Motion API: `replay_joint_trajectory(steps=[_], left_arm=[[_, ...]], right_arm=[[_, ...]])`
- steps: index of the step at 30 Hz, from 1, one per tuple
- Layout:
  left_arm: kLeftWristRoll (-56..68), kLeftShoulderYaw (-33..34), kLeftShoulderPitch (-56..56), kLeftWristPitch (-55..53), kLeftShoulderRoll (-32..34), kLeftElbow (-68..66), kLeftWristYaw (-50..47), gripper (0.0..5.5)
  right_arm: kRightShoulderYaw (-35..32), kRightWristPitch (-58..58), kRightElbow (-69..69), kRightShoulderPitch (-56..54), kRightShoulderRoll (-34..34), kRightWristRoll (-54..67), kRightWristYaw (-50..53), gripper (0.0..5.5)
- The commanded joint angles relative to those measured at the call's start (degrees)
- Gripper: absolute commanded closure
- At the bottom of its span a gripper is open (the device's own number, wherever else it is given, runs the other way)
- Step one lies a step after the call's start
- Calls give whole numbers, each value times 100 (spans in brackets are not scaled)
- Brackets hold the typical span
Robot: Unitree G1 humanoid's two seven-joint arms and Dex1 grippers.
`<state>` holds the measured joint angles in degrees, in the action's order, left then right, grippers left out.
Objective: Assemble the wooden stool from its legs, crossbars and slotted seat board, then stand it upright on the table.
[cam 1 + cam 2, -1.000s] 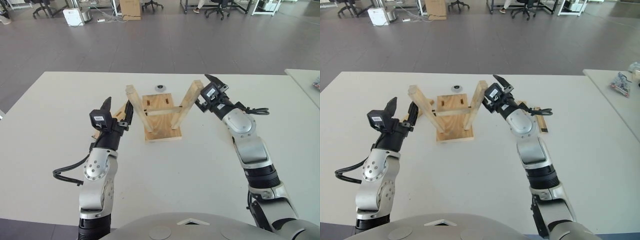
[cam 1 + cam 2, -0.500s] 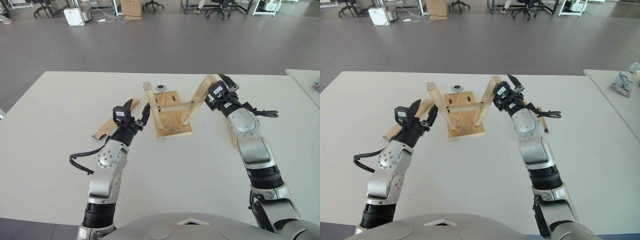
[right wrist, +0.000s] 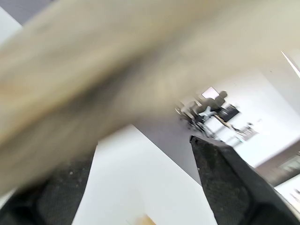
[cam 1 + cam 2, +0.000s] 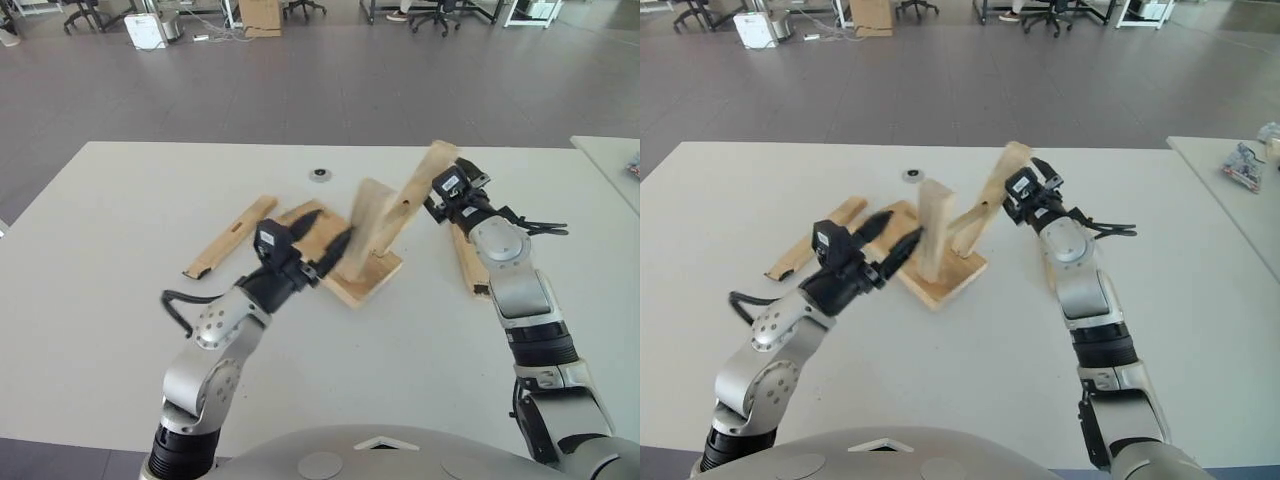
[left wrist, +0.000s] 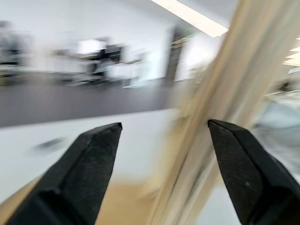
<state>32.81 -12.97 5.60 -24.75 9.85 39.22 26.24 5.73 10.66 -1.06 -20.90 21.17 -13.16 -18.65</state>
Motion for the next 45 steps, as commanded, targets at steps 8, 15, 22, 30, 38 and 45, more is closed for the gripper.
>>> replay_joint_trajectory(steps=[8,15,22,30,38,45], left_arm=[[-401,1639,17,665,1679,-1773,993,206],[-2345,1100,-1238,2195,1883,-4186,764,206],[-4113,-59,-1830,4274,2023,-6170,889,206],[-4466,-523,-1144,5098,2251,-6263,1045,206],[-3992,-279,-442,4720,2266,-5393,970,206],[-3544,-106,-110,4601,2051,-4759,909,206]], right_arm=[[-720,-418,-362,376,901,351,-321,179],[-97,-486,1282,1865,2039,753,-2411,179],[475,135,2006,2344,2466,1245,-3659,179],[826,-78,1443,1793,1759,676,-2819,179],[1032,-245,247,953,896,189,-1919,179],[818,172,49,587,610,239,-1653,179]])
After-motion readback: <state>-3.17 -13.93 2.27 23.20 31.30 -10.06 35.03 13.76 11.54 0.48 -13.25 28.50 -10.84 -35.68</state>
